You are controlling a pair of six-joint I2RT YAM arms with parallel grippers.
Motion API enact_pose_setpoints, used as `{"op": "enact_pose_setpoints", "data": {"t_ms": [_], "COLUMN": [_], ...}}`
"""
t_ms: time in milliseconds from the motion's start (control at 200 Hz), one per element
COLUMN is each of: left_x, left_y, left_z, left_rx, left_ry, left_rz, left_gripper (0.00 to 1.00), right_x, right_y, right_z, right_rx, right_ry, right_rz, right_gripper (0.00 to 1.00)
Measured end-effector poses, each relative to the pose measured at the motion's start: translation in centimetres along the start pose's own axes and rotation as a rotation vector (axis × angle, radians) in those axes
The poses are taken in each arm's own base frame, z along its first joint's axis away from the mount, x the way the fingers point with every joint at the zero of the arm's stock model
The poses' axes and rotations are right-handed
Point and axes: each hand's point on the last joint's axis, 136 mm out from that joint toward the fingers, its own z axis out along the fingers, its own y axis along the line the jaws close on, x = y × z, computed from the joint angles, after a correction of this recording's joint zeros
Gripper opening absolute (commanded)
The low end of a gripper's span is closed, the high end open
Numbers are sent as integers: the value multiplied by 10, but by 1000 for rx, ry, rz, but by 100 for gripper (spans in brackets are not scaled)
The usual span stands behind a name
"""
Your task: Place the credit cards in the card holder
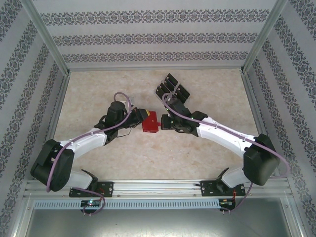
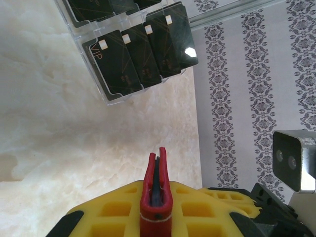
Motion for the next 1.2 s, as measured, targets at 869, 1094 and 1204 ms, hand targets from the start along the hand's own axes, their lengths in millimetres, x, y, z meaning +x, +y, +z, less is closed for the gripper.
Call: {"op": "enact_pose_setpoints", "data": {"t_ms": [869,1094,1204], "left_x": [42,42,38], "left_y": [102,115,126], "left_z": [16,12,6], "left_rx": [-235,-293,-341], "left_ry": [119,119,116], "left_rz": [103,138,138], "left_gripper": [18,64,73], "right_x": [64,63,63], "right_y": [-14,-11,-10], "right_z": [63,63,63], "right_rx": [-98,-112,-117], "right_ry": [160,158,161], "right_rz": [89,101,106], "right_gripper": [0,0,0]}}
